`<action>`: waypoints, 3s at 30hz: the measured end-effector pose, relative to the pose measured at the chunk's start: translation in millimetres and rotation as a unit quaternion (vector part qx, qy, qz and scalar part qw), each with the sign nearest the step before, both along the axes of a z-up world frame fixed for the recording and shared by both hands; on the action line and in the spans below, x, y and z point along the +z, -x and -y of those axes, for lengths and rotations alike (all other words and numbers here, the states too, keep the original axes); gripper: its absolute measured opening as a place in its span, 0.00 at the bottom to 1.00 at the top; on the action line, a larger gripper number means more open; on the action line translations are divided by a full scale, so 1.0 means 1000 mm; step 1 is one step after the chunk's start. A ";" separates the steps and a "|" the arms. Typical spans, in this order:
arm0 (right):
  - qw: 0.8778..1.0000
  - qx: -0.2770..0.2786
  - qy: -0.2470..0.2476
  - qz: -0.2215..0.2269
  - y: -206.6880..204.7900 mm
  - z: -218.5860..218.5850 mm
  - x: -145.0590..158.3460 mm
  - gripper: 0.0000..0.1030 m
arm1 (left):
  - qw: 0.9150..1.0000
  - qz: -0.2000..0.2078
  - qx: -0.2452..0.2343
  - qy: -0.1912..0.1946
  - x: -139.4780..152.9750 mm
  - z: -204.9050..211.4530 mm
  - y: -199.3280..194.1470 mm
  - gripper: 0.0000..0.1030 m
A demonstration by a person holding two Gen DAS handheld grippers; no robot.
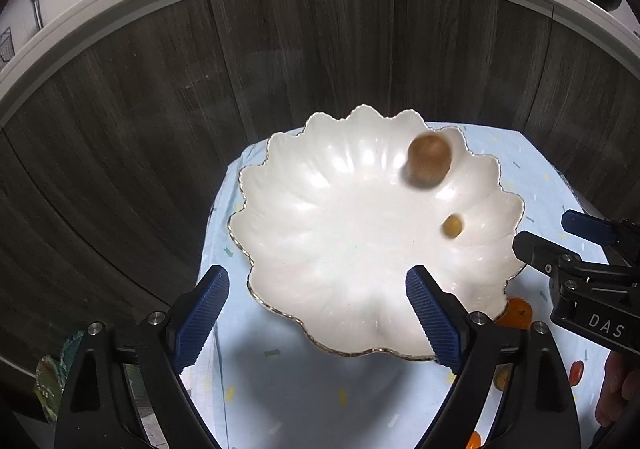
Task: Organize fruits
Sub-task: 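Open both grippers to drop the kiwi and longan into the bowl, then withdraw both grippers from the bowl toward the remaining fruits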
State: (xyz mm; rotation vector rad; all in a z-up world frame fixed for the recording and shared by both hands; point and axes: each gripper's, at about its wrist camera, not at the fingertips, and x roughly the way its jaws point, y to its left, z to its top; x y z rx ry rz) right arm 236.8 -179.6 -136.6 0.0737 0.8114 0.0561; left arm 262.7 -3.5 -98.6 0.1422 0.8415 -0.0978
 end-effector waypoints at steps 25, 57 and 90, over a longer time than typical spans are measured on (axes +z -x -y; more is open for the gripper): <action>0.999 -0.034 0.001 0.027 0.063 0.017 0.030 0.73 | 0.999 0.040 -0.015 0.008 0.037 0.009 0.056 0.95; 0.998 -0.052 -0.002 0.025 0.141 0.038 0.003 0.73 | 0.997 0.043 -0.060 0.008 0.019 0.035 0.121 0.95; 0.998 -0.065 0.014 0.019 0.187 0.058 -0.038 0.73 | 0.996 -0.008 -0.091 0.013 -0.033 0.070 0.177 0.95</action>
